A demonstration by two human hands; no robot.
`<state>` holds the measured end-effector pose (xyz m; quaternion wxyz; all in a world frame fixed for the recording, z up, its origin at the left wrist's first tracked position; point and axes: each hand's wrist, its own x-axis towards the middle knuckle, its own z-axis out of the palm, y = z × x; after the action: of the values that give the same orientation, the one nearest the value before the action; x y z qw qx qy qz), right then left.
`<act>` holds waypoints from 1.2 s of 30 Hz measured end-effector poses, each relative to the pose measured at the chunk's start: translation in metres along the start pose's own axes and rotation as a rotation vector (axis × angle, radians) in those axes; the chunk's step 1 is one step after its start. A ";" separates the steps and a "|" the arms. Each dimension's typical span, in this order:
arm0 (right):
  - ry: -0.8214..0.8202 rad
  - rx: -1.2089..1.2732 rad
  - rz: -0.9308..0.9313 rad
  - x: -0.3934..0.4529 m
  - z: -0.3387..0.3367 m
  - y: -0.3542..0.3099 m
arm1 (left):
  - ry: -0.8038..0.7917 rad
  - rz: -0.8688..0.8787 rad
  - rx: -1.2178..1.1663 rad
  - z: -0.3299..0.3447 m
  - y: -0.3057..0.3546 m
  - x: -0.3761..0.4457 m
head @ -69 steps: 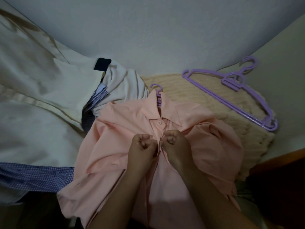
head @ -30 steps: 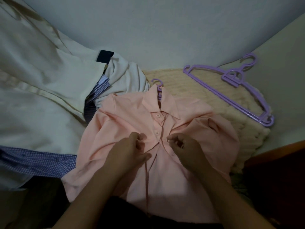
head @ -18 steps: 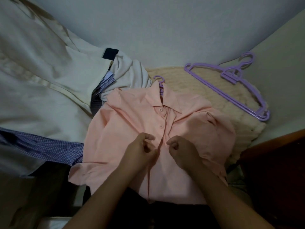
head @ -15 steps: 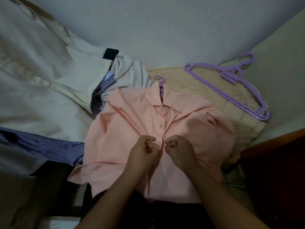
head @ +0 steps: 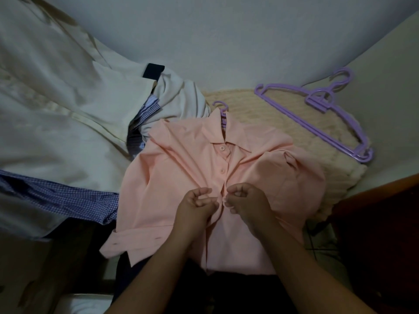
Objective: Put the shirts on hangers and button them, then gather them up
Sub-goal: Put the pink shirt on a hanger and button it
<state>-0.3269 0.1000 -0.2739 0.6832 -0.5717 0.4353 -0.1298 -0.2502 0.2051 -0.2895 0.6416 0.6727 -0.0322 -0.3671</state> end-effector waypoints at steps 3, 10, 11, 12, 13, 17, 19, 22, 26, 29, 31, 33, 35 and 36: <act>-0.022 -0.015 0.000 0.000 -0.001 0.001 | -0.008 -0.032 -0.012 -0.002 -0.001 0.002; -0.032 -0.047 -0.031 0.002 0.000 0.000 | -0.013 -0.023 -0.064 -0.001 0.002 0.001; -0.032 -0.060 -0.036 0.002 -0.001 0.000 | -0.017 -0.016 -0.087 0.000 0.003 0.001; -0.037 -0.076 -0.045 0.002 -0.001 0.000 | -0.022 -0.008 -0.098 0.000 0.003 0.001; -0.047 -0.090 -0.057 0.002 -0.001 0.000 | -0.024 0.002 -0.096 0.000 0.004 0.001; -0.105 -0.137 -0.109 -0.002 -0.002 -0.003 | -0.031 0.064 -0.023 -0.001 0.000 0.007; -0.135 -0.167 -0.128 -0.004 -0.002 -0.005 | -0.034 0.091 0.020 0.000 0.001 0.008; -0.185 -0.191 -0.154 -0.006 -0.003 -0.008 | -0.033 0.115 0.057 0.002 0.001 0.008; -0.116 -0.220 -0.148 -0.002 -0.002 -0.006 | -0.014 0.157 0.128 0.005 0.001 0.006; -0.064 -0.215 -0.124 0.002 -0.002 -0.003 | -0.021 0.146 0.150 0.004 0.001 0.009; -0.049 -0.208 -0.125 0.003 -0.002 -0.001 | -0.023 0.122 0.166 0.002 0.001 0.011; -0.045 -0.182 -0.128 0.003 -0.003 0.000 | -0.027 0.077 0.138 0.001 0.003 0.012; -0.048 -0.140 -0.133 0.005 -0.003 -0.001 | -0.031 -0.005 0.017 0.000 0.008 0.013; -0.053 -0.126 -0.138 0.007 -0.003 -0.001 | -0.036 -0.051 -0.079 0.000 0.010 0.014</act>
<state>-0.3245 0.0933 -0.2755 0.6466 -0.6454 0.3839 -0.1338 -0.2356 0.1963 -0.2874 0.6574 0.6409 -0.0122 -0.3961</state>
